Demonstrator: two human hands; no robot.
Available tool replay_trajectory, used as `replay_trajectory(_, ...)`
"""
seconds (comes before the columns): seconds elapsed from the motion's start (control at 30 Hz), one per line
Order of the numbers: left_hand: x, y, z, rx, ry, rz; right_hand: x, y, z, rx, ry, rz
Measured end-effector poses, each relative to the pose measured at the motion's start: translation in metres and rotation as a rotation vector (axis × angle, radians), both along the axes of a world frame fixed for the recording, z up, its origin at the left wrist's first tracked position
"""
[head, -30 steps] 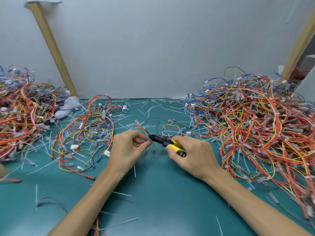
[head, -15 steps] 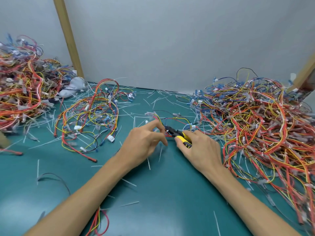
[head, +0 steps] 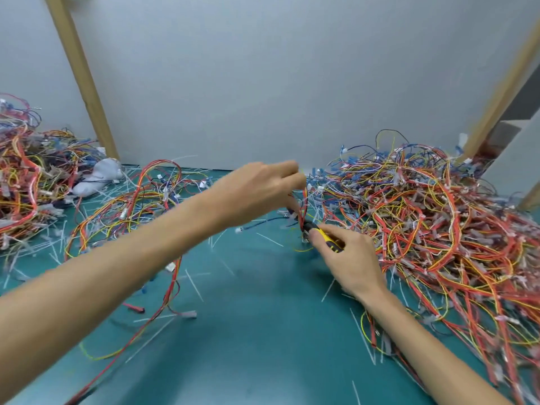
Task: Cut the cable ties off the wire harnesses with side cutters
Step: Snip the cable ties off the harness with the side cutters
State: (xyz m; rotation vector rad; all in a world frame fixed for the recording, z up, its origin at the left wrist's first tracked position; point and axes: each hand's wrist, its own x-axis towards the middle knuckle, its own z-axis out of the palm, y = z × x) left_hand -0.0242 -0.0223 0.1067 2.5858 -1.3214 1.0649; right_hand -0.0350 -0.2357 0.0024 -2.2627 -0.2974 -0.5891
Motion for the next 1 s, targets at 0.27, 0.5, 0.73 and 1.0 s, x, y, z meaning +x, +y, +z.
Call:
replay_trajectory(0.27, -0.019, 0.000, -0.089, -0.437, 0.168, 0.433, 0.005, -0.016, -0.004, -0.378, -0.048, 0.022)
replay_trajectory(0.5, -0.034, 0.002, -0.124, -0.941, 0.509, 0.337, 0.001, -0.008, -0.011, -0.496, -0.038, 0.050)
replay_trajectory(0.73, -0.035, 0.000, -0.123, -0.937, 0.416, 0.345, -0.007, 0.001, -0.011, -0.472, -0.046, 0.136)
replay_trajectory(1.0, -0.038, -0.009, -0.125, -0.918, 0.421, 0.204, -0.012, 0.010, -0.014, -0.486, -0.064, 0.226)
